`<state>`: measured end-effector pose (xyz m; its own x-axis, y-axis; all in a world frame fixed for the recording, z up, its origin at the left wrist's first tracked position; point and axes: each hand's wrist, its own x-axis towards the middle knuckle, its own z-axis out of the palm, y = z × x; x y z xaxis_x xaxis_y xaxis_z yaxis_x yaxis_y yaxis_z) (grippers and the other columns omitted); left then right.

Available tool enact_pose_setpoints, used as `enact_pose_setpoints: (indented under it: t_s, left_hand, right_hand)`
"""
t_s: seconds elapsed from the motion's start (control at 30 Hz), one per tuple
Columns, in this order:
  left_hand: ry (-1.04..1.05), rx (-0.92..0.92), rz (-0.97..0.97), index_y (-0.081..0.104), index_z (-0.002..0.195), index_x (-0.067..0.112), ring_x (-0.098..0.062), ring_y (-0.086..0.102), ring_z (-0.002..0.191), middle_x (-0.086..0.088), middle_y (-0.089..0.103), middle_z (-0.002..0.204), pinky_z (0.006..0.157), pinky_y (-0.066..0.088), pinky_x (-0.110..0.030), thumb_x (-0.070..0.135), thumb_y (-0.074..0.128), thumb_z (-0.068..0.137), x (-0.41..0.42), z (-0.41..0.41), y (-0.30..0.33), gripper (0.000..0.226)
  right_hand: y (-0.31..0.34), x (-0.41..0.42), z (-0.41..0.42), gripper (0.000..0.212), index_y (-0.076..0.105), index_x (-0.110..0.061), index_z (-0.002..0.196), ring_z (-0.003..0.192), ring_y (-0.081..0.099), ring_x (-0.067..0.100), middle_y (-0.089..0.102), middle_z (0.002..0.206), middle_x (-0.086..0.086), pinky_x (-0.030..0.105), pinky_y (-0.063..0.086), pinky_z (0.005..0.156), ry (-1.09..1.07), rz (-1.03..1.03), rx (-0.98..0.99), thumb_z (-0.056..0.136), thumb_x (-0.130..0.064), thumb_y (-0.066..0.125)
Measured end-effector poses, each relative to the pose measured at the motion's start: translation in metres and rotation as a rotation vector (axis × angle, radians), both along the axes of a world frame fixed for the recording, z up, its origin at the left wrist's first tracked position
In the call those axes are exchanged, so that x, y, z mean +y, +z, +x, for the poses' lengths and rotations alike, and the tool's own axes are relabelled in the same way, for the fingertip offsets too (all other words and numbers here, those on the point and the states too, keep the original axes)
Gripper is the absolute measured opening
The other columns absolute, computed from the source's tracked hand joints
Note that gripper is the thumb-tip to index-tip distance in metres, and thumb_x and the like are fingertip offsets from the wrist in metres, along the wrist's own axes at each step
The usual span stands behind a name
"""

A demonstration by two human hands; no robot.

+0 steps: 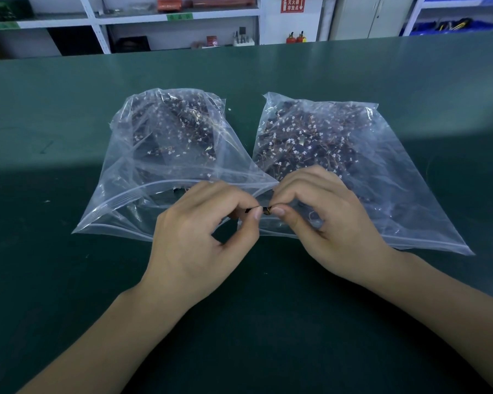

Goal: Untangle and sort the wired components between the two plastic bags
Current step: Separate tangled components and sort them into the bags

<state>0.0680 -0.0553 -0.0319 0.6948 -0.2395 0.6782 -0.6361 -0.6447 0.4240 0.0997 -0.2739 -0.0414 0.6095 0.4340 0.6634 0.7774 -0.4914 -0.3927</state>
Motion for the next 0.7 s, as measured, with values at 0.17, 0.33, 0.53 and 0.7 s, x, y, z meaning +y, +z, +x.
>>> enact_pose_setpoints:
  t_s: [0.17, 0.33, 0.53, 0.7]
  left_hand:
    - [0.011, 0.010, -0.004, 0.071, 0.086, 0.018, -0.012, 0.058, 0.080, 0.014, 0.062, 0.082, 0.068, 0.048, -0.036, 0.017, 0.070, 0.096, 0.0002, 0.0000, -0.0002, 0.010]
    - [0.009, -0.007, 0.014, 0.071, 0.085, 0.018, -0.010, 0.056, 0.080, 0.014, 0.061, 0.082, 0.068, 0.046, -0.036, 0.017, 0.070, 0.096, -0.0011, -0.0002, -0.0012, 0.011]
    - [0.008, 0.003, 0.017, 0.071, 0.087, 0.019, -0.010, 0.057, 0.081, 0.016, 0.060, 0.083, 0.068, 0.047, -0.034, 0.017, 0.070, 0.097, 0.0009, 0.0013, -0.0020, 0.011]
    - [0.005, 0.024, 0.018, 0.070, 0.089, 0.021, -0.012, 0.058, 0.082, 0.015, 0.061, 0.084, 0.069, 0.047, -0.034, 0.020, 0.069, 0.099, 0.0010, 0.0014, -0.0032, 0.010]
  right_hand:
    - [-0.0007, 0.0018, -0.0015, 0.016, 0.074, -0.010, 0.095, 0.096, 0.064, 0.023, 0.070, 0.094, -0.008, 0.043, 0.047, 0.091, 0.011, -0.005, -0.013, 0.106, -0.018, 0.065]
    - [-0.0009, -0.0004, 0.0000, 0.017, 0.072, -0.012, 0.093, 0.096, 0.064, 0.024, 0.069, 0.091, -0.008, 0.047, 0.047, 0.090, -0.014, -0.013, 0.013, 0.106, -0.019, 0.064]
    - [-0.0020, -0.0006, -0.0013, 0.017, 0.073, -0.013, 0.094, 0.097, 0.062, 0.021, 0.068, 0.093, -0.009, 0.043, 0.047, 0.091, -0.013, -0.010, 0.029, 0.107, -0.021, 0.064]
    - [-0.0025, -0.0016, -0.0003, 0.017, 0.073, -0.013, 0.095, 0.096, 0.062, 0.019, 0.068, 0.093, -0.011, 0.042, 0.047, 0.090, -0.013, -0.014, 0.028, 0.107, -0.021, 0.063]
